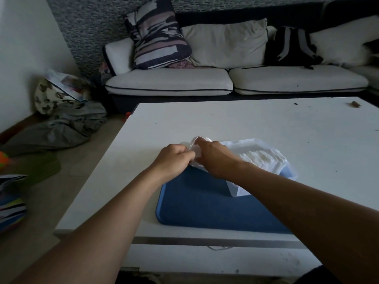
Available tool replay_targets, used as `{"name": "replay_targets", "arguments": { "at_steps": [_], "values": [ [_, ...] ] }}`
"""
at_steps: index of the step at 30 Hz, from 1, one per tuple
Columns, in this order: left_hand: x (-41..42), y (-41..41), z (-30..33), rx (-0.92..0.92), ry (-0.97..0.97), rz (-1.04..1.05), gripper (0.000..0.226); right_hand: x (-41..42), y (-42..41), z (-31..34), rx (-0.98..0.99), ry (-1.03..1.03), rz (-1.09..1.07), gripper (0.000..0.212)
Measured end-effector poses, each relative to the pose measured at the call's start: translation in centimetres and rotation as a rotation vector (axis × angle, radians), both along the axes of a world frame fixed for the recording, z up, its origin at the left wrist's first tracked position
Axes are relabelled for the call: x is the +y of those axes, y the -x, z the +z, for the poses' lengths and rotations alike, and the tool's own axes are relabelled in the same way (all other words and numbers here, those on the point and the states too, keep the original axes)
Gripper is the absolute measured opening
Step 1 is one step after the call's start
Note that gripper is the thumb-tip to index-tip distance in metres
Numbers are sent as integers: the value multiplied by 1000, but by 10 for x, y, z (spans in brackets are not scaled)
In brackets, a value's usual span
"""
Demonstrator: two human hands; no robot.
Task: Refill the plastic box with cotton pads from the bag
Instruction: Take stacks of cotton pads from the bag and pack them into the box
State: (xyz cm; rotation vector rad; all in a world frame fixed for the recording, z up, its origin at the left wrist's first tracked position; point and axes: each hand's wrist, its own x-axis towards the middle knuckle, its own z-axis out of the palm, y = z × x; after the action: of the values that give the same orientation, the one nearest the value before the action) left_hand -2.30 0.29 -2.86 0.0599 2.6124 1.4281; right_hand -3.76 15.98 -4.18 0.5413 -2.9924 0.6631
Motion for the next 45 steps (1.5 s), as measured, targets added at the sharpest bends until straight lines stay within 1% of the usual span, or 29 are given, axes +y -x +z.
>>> {"name": "replay_targets", "arguments": {
  "at_steps": [4, 7, 8, 10, 13, 16, 18, 22, 25, 27, 30, 32, 34, 35, 37, 38, 39, 40, 41, 42, 44, 45],
  "values": [
    [1, -1, 0, -48, 4, -24, 26, 0, -1, 0, 3, 13, -48, 28],
    [0, -2, 0, -65, 3, -5, 48, 1, 0, -1, 45, 67, -114, 18],
    [0, -2, 1, -71, 1, 5, 52, 1, 0, -1, 54, 83, -123, 17],
    [2, -3, 1, -101, -21, 23, 51, 2, -2, 0, 47, 64, -111, 19],
    [5, -4, 3, -118, -57, 52, 47, 2, -7, 0, 30, -7, -84, 30],
    [7, -3, 0, -126, -55, 74, 57, 1, -9, -2, 44, -15, -97, 21],
    [9, -3, -5, -129, -18, 65, 59, -1, -9, -4, 48, -22, -100, 18],
    [11, -1, -14, -127, 55, -13, 52, -3, -9, -12, 16, -96, -65, 17],
    [7, 5, -19, -79, 151, -23, 47, -2, -8, -10, -26, -59, -27, 22],
    [4, 10, -21, -16, 224, -30, 46, 1, -7, -3, -59, 35, -29, 25],
    [-1, 17, -27, 44, 293, -26, 47, 7, -7, 5, -129, 231, -32, 16],
    [-6, 20, -30, 55, 370, -37, 43, 12, -13, 12, -223, 448, -19, 18],
    [-10, 23, -33, 48, 422, -67, 34, 20, -20, 23, -362, 715, -28, 28],
    [-11, 22, -32, 14, 425, -80, 35, 25, -22, 30, -412, 811, -38, 32],
    [-9, 16, -21, -77, 399, -98, 50, 37, -24, 40, -470, 951, -55, 27],
    [-8, 15, -16, -75, 367, -96, 57, 43, -23, 43, -495, 1013, -71, 24],
    [-5, 10, -6, -35, 293, -54, 58, 49, -23, 45, -524, 1074, -92, 22],
    [0, 6, 5, 34, 150, 21, 57, 52, -23, 45, -543, 1115, -117, 21],
    [7, 0, 16, 85, -57, 107, 55, 52, -24, 45, -559, 1146, -139, 21],
    [14, -4, 26, 94, -309, 184, 54, 50, -26, 44, -575, 1175, -153, 20],
    [33, -13, 37, -43, -735, 274, 47, 39, -31, 43, -611, 1237, -149, 17],
    [43, -17, 39, -99, -847, 293, 46, 30, -34, 42, -628, 1248, -137, 16]
  ]
}}
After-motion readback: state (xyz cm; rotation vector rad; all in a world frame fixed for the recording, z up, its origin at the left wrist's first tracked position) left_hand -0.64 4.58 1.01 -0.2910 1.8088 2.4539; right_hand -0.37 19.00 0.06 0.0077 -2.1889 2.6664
